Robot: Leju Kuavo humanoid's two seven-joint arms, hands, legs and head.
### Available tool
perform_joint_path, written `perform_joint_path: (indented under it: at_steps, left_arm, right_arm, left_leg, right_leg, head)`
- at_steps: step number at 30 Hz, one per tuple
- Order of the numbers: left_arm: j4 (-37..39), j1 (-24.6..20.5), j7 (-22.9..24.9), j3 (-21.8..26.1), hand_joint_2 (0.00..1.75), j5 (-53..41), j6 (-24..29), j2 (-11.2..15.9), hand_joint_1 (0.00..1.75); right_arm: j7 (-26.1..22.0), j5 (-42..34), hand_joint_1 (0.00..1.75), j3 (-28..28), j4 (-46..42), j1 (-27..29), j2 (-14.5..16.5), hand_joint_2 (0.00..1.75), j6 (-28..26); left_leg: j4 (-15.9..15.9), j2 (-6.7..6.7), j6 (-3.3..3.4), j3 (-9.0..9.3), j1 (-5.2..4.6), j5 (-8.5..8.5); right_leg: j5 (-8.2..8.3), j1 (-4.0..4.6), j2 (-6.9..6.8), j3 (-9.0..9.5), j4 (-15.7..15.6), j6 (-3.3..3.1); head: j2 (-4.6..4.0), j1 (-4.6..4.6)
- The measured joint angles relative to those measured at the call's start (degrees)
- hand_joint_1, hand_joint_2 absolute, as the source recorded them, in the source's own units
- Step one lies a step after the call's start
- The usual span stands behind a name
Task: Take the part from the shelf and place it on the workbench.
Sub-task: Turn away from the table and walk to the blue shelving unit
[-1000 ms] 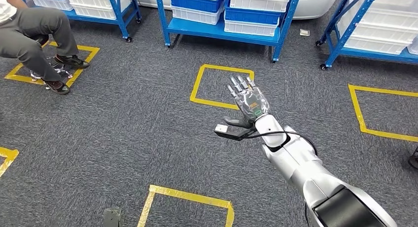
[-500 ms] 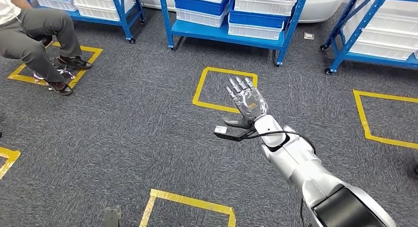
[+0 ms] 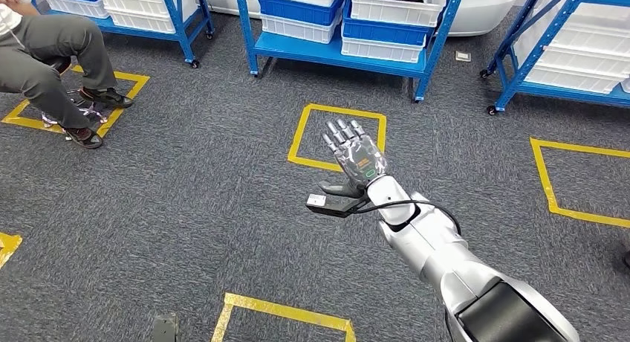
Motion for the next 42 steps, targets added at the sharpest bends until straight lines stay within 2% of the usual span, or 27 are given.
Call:
perform_joint_path:
  at_steps: [4, 5, 7, 8, 9, 11, 12, 14, 17, 18, 20, 21, 22, 23, 24, 26, 27, 29, 32, 33, 35, 36, 37, 38, 39, 41, 42]
  left_arm:
    - [0.0, 0.0, 0.0, 0.0, 0.0, 0.0, 0.0, 0.0, 0.0]
    - [0.0, 0.0, 0.0, 0.0, 0.0, 0.0, -0.1, 0.0, 0.0]
    - [0.0, 0.1, 0.1, -0.4, 0.0, -0.2, -0.5, 0.1, 0.0]
    - [0.0, 0.2, 0.2, -0.6, 0.0, -0.3, -0.8, 0.1, 0.0]
    - [0.0, 0.3, 0.3, -0.8, 0.0, -0.3, -0.9, 0.1, 0.0]
    - [0.0, 0.3, 0.3, -0.9, 0.0, -0.3, -0.9, 0.1, 0.0]
    - [0.0, 0.3, 0.3, -0.9, 0.0, -0.3, -0.9, 0.1, 0.0]
    - [0.0, 0.3, 0.3, -1.0, 0.0, -0.3, -0.9, 0.1, 0.0]
    - [0.1, 0.3, 0.4, -1.1, 0.0, -0.4, -0.8, 0.3, 0.0]
    - [0.1, 0.3, 0.4, -1.1, 0.0, -0.6, -0.8, 0.3, 0.0]
    - [0.1, 0.4, 0.6, -1.4, 0.0, -0.9, -0.9, 0.4, 0.0]
    - [0.1, 0.5, 0.7, -1.5, 0.0, -1.0, -0.9, 0.4, 0.0]
    - [0.2, 0.6, 0.8, -1.7, 0.0, -1.2, -1.0, 0.4, 0.0]
    - [0.2, 0.6, 0.9, -1.8, 0.0, -1.3, -1.0, 0.5, 0.0]
    - [0.3, 0.7, 1.0, -2.0, 0.0, -1.4, -1.0, 0.5, 0.0]
    - [0.3, 0.6, 1.1, -2.3, 0.0, -1.6, -1.0, 0.6, 0.0]
    - [0.3, 0.6, 1.1, -2.4, 0.0, -1.6, -1.0, 0.6, 0.0]
    - [0.4, 0.5, 1.2, -2.5, 0.0, -1.6, -1.1, 0.6, 0.0]
    - [0.4, 0.6, 1.2, -2.6, 0.0, -1.7, -1.3, 0.6, 0.0]
    - [0.4, 0.6, 1.2, -2.7, 0.0, -1.8, -1.4, 0.6, 0.0]
    - [0.4, 0.6, 1.3, -2.9, 0.0, -1.9, -1.6, 0.6, 0.0]
    - [0.5, 0.6, 1.3, -3.0, 0.0, -1.9, -1.7, 0.7, 0.0]
    - [0.5, 0.8, 1.3, -3.1, 0.0, -1.9, -1.7, 0.7, 0.0]
    - [0.6, 0.8, 1.3, -3.2, 0.0, -1.9, -1.7, 0.7, 0.0]
    - [0.6, 0.9, 1.3, -3.3, 0.0, -1.8, -1.7, 0.7, 0.0]
    - [0.7, 0.9, 1.3, -3.3, 0.0, -1.7, -1.7, 0.8, 0.0]
    - [0.8, 1.0, 1.3, -3.3, 0.0, -1.6, -1.7, 0.9, 0.0]
  right_arm:
    - [0.2, 0.0, 0.0, 0.0, 0.0, 0.0, 0.0, 0.0, 0.1]
    - [0.4, 0.0, 0.0, -0.5, 0.2, 0.0, 0.0, 0.0, 0.5]
    - [0.7, -0.2, 0.0, -2.4, 1.6, 0.7, -0.6, 0.0, 1.3]
    - [0.9, -0.3, 0.0, -3.5, 2.3, 1.1, -1.0, 0.0, 1.7]
    - [0.9, -0.4, 0.0, -4.0, 2.9, 1.4, -1.3, 0.0, 1.7]
    - [0.9, -0.4, 0.0, -4.5, 3.3, 1.4, -1.6, 0.0, 1.7]
    - [0.9, -0.4, 0.0, -4.7, 3.5, 1.4, -1.6, 0.0, 1.7]
    - [1.0, -0.4, 0.0, -5.0, 3.9, 1.4, -1.6, 0.0, 2.0]
    - [1.5, -0.6, 0.0, -6.2, 4.5, 1.5, -1.9, 0.0, 2.6]
    - [1.7, -0.7, 0.0, -6.7, 4.9, 1.6, -2.1, 0.0, 2.9]
    - [1.8, -1.0, 0.0, -7.8, 5.7, 2.3, -2.6, 0.0, 3.3]
    - [1.9, -1.1, 0.0, -8.4, 6.2, 2.8, -2.9, 0.0, 3.6]
    - [2.0, -1.2, 0.0, -9.1, 6.6, 3.3, -3.3, 0.0, 3.8]
    - [2.1, -1.3, 0.0, -9.8, 7.0, 3.9, -3.6, 0.0, 4.0]
    - [2.3, -1.4, 0.0, -10.4, 7.4, 4.3, -3.9, 0.0, 4.1]
    - [2.4, -1.4, 0.0, -11.4, 7.9, 4.6, -4.4, 0.0, 4.2]
    - [2.5, -1.4, 0.0, -11.7, 8.1, 4.6, -4.6, 0.0, 4.2]
    - [2.6, -1.6, 0.0, -12.3, 8.4, 4.8, -4.9, 0.0, 4.8]
    - [2.9, -2.7, 0.0, -13.7, 8.9, 5.4, -5.7, 0.0, 6.0]
    - [3.1, -3.3, 0.0, -14.4, 9.1, 5.6, -6.1, 0.0, 6.4]
    - [3.6, -4.6, 0.0, -15.9, 9.9, 6.6, -7.2, 0.0, 7.2]
    - [3.9, -5.3, 0.0, -16.8, 10.3, 7.3, -7.9, 0.0, 7.6]
    - [4.2, -6.0, 0.0, -17.7, 10.7, 8.2, -8.6, 0.0, 8.2]
    - [4.4, -6.7, 0.0, -18.7, 11.1, 9.0, -9.2, 0.0, 8.8]
    - [4.6, -7.4, 0.0, -19.6, 11.5, 9.8, -9.8, 0.0, 9.4]
    - [4.7, -8.7, 0.0, -21.6, 12.1, 10.9, -10.8, 0.0, 10.6]
    - [4.7, -9.3, 0.0, -22.6, 12.4, 11.4, -11.2, 0.0, 11.0]
  left_leg:
    - [0.0, -0.01, 0.21, 0.03, -0.1, -0.08]
    - [-0.3, -0.02, 0.73, 0.42, -0.06, -0.17]
    - [-0.8, -0.39, 1.86, 1.82, -0.18, -0.88]
    - [-1.1, -0.61, 2.35, 2.71, -0.27, -1.38]
    - [-1.0, -0.83, 2.32, 3.33, -0.42, -1.9]
    - [-0.9, -0.89, 1.89, 3.96, -0.68, -2.7]
    - [-0.8, -0.9, 1.63, 4.09, -0.79, -3.04]
    - [-0.7, -0.91, 1.1, 4.17, -0.85, -3.53]
    - [1.5, -0.72, 0.02, 3.17, -0.39, -4.97]
    - [4.2, -0.64, -0.39, 1.79, -0.21, -6.2]
    - [12.1, -0.52, -1.04, -2.61, 0.05, -9.12]
    - [15.3, -0.46, -1.23, -4.72, 0.15, -9.79]
    - [16.5, -0.38, -1.31, -6.0, 0.2, -9.37]
    - [15.5, -0.31, -1.25, -6.09, 0.23, -7.78]
    - [12.3, -0.26, -1.08, -5.06, 0.25, -5.3]
    - [4.2, -0.2, -0.39, -1.7, 0.07, -1.0]
    - [1.5, -0.16, 0.02, -0.36, -0.09, -0.15]
    - [0.0, -0.11, 0.71, 0.64, -0.48, -0.55]
    - [-1.1, -0.14, 1.75, 1.66, -0.36, -0.64]
    - [-1.5, -0.14, 2.11, 2.14, -0.25, -0.63]
    - [-1.8, -0.3, 2.68, 2.77, -0.19, -0.94]
    - [-1.7, -0.47, 2.79, 3.02, -0.19, -1.17]
    - [-1.7, -0.66, 2.82, 3.29, -0.19, -1.44]
    - [-1.7, -0.81, 2.73, 3.6, -0.17, -1.74]
    - [-1.6, -0.91, 2.56, 3.94, -0.15, -2.08]
    - [-1.1, -0.98, 1.98, 4.44, -0.29, -3.0]
    - [-0.8, -0.98, 1.64, 4.55, -0.44, -3.53]
  right_leg:
    - [-0.05, -0.02, -0.03, 0.08, -0.1, 0.16]
    - [-1.2, -0.02, -0.06, -1.42, 2.7, 0.1]
    - [-2.95, 0.02, -0.1, -7.09, 11.1, 0.42]
    - [-2.82, 0.04, -0.12, -9.3, 13.5, 0.72]
    - [-0.9, 0.04, -0.13, -9.45, 11.7, 1.15]
    - [3.17, 0.13, -0.13, -6.39, 3.7, 1.15]
    - [4.16, 0.21, -0.13, -5.48, 1.5, 0.81]
    - [4.37, 0.44, -0.11, -5.0, 0.6, -0.1]
    - [4.01, -0.08, -0.05, -4.33, 0.3, -1.25]
    - [3.83, -0.27, -0.04, -3.96, 0.3, -1.61]
    - [3.3, -0.23, -0.05, -3.35, 0.3, -2.2]
    - [3.04, -0.2, -0.06, -3.05, 0.3, -2.32]
    - [2.74, -0.18, -0.06, -2.7, 0.3, -2.34]
    - [2.43, -0.17, -0.03, -2.3, 0.3, -2.26]
    - [2.08, -0.16, 0.04, -1.82, 0.3, -2.15]
    - [1.4, 0.04, 0.26, -1.09, 0.3, -1.78]
    - [1.15, 0.15, 0.38, -0.98, 0.3, -1.52]
    - [0.85, 0.33, 0.49, -1.04, 0.2, -0.93]
    - [-0.16, 0.4, 0.34, -1.61, 1.5, -0.21]
    - [-1.13, 0.44, 0.29, -2.84, 3.9, -0.24]
    - [-3.56, 0.28, 0.24, -7.28, 11.8, -0.5]
    - [-4.35, 0.2, 0.24, -9.65, 15.5, -0.41]
    - [-4.33, 0.06, 0.24, -11.27, 17.4, -0.08]
    - [-3.39, -0.09, 0.23, -11.77, 17.0, 0.48]
    - [-1.65, -0.32, 0.19, -11.07, 14.4, 1.14]
    - [2.32, -0.74, -0.14, -7.73, 6.1, 2.18]
    - [3.57, -0.82, -0.28, -6.38, 3.1, 2.13]
  head:
    - [0.0, -0.01]
    - [0.0, 0.06]
    - [0.0, 0.26]
    - [0.0, 0.39]
    - [0.0, 0.44]
    - [0.0, 0.56]
    - [0.0, 0.57]
    - [0.0, 0.57]
    - [0.0, 0.42]
    - [0.0, 0.33]
    - [0.0, 0.11]
    - [0.0, 0.14]
    - [0.0, 0.11]
    - [0.0, 0.12]
    - [0.0, 0.11]
    - [0.0, 0.15]
    - [0.0, 0.15]
    - [0.0, 0.19]
    - [0.0, 0.2]
    - [0.0, 0.28]
    - [0.0, 0.39]
    - [0.0, 0.49]
    - [0.0, 0.53]
    - [0.0, 0.56]
    - [0.0, 0.6]
    - [0.0, 0.75]
    - [0.0, 0.82]
